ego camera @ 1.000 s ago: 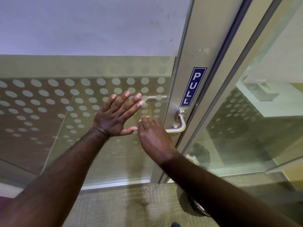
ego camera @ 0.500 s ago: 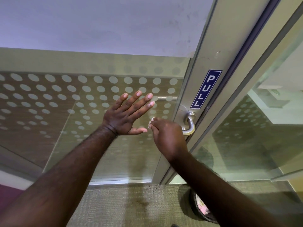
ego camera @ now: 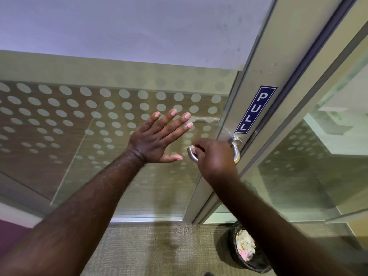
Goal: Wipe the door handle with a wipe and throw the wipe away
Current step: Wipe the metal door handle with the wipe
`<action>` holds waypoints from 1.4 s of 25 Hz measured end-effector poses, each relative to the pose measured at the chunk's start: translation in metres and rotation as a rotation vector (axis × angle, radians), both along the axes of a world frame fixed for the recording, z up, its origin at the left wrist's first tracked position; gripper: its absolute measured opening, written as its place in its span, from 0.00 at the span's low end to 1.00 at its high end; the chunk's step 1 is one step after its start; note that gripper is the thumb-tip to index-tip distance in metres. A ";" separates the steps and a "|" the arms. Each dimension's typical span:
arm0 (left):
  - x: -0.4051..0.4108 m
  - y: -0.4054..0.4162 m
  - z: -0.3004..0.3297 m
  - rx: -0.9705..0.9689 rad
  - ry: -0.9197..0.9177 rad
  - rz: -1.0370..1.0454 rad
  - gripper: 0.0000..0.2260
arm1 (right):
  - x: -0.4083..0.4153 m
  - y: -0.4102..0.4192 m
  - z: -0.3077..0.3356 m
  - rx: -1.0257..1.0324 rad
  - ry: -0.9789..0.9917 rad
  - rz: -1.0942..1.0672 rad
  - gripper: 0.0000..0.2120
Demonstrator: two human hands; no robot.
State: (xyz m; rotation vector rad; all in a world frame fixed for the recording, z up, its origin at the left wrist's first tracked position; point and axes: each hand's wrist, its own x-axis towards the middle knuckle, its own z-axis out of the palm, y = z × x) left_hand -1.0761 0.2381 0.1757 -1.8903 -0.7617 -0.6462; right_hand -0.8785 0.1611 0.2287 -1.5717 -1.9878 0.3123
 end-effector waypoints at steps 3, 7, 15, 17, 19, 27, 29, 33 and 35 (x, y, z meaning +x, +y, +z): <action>-0.001 0.000 0.000 0.002 0.003 0.007 0.39 | 0.002 -0.020 -0.018 0.282 -0.210 0.163 0.03; 0.000 0.001 0.000 0.000 0.003 0.002 0.39 | 0.006 -0.030 -0.027 0.474 -0.282 0.219 0.12; 0.000 0.000 0.000 0.009 0.011 0.004 0.39 | 0.004 -0.025 -0.042 0.393 -0.348 0.032 0.15; 0.001 0.000 0.000 0.017 0.010 0.003 0.39 | -0.001 -0.022 -0.046 0.423 -0.410 0.020 0.14; 0.001 0.001 0.000 0.018 0.008 0.003 0.39 | -0.011 -0.019 -0.048 0.395 -0.476 0.034 0.17; 0.001 0.001 0.001 0.003 0.005 -0.003 0.38 | -0.027 -0.005 -0.038 0.234 -0.493 0.062 0.25; 0.001 0.000 0.001 -0.001 0.001 -0.006 0.39 | -0.017 -0.008 -0.045 0.296 -0.489 0.086 0.22; 0.001 0.000 0.000 -0.001 0.010 0.003 0.40 | 0.010 -0.018 -0.060 0.488 -0.498 0.130 0.16; 0.000 0.001 -0.001 0.003 0.014 0.004 0.40 | 0.023 -0.019 -0.062 0.544 -0.531 0.124 0.16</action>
